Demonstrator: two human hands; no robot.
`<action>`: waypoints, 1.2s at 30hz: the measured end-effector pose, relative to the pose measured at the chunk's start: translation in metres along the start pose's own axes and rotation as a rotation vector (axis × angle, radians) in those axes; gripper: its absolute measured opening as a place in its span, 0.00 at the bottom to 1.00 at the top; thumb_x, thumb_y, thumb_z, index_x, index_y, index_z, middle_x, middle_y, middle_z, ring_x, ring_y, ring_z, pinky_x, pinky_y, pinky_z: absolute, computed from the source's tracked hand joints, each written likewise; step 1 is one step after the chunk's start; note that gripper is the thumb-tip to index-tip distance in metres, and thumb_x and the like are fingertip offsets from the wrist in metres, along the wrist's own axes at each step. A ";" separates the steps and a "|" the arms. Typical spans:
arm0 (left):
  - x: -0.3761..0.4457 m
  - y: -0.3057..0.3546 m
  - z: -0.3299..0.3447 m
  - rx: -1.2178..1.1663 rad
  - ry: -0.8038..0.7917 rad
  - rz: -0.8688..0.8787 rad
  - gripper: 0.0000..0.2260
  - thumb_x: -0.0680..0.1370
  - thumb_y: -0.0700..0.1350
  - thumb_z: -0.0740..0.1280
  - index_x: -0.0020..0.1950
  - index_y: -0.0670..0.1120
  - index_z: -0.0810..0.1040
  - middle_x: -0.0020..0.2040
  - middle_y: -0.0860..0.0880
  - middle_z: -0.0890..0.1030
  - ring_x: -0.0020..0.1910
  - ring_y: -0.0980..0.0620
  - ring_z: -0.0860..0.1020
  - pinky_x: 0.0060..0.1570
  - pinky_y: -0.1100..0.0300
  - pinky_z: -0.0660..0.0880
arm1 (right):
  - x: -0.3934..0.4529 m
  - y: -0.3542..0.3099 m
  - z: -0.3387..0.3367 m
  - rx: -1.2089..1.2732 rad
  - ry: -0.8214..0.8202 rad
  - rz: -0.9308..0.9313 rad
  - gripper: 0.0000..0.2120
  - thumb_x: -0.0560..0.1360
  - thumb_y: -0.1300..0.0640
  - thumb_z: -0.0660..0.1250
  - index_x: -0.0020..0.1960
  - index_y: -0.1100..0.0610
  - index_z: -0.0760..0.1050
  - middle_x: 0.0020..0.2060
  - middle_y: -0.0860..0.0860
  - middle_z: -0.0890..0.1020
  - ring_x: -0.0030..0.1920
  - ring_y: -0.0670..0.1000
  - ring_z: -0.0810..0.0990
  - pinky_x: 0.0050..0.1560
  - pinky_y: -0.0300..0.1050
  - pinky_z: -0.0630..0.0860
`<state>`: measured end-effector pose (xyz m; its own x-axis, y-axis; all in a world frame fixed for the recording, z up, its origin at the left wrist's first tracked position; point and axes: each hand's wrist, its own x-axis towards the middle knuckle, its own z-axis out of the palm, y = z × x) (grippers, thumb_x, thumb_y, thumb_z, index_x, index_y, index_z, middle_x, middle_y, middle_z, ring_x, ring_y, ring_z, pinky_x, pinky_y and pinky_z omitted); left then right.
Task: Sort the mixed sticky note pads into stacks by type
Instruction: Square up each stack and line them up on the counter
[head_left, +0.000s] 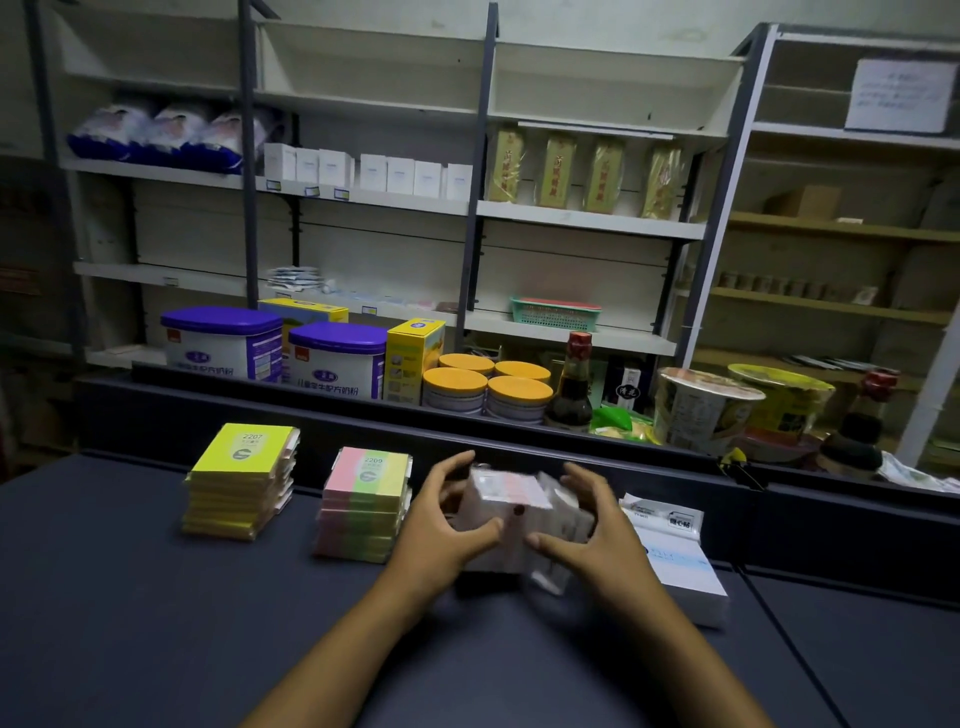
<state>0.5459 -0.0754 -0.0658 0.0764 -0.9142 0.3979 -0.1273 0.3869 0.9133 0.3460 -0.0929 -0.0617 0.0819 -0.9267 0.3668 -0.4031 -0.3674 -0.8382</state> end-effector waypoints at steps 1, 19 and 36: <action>0.000 -0.001 0.000 0.000 -0.025 0.001 0.31 0.70 0.36 0.76 0.69 0.53 0.70 0.62 0.53 0.78 0.62 0.59 0.75 0.58 0.61 0.78 | -0.001 0.000 0.001 0.000 -0.042 -0.005 0.38 0.65 0.58 0.82 0.70 0.47 0.69 0.64 0.43 0.77 0.64 0.43 0.76 0.67 0.51 0.74; 0.003 -0.019 0.011 0.144 -0.207 -0.053 0.30 0.76 0.30 0.62 0.76 0.46 0.62 0.68 0.48 0.73 0.65 0.57 0.73 0.66 0.63 0.71 | -0.005 0.011 0.011 -0.094 -0.033 0.009 0.27 0.69 0.63 0.76 0.62 0.46 0.71 0.51 0.40 0.82 0.49 0.33 0.80 0.46 0.24 0.71; 0.005 -0.024 0.015 0.394 -0.268 -0.108 0.31 0.82 0.41 0.60 0.81 0.44 0.47 0.74 0.49 0.61 0.68 0.51 0.69 0.71 0.59 0.64 | -0.006 0.014 0.019 -0.100 0.003 -0.056 0.29 0.70 0.61 0.75 0.67 0.46 0.72 0.53 0.40 0.83 0.54 0.35 0.80 0.55 0.33 0.74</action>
<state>0.5342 -0.0913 -0.0869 -0.1413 -0.9655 0.2189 -0.5012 0.2605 0.8252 0.3577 -0.0937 -0.0832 0.1042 -0.9048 0.4129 -0.4872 -0.4084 -0.7719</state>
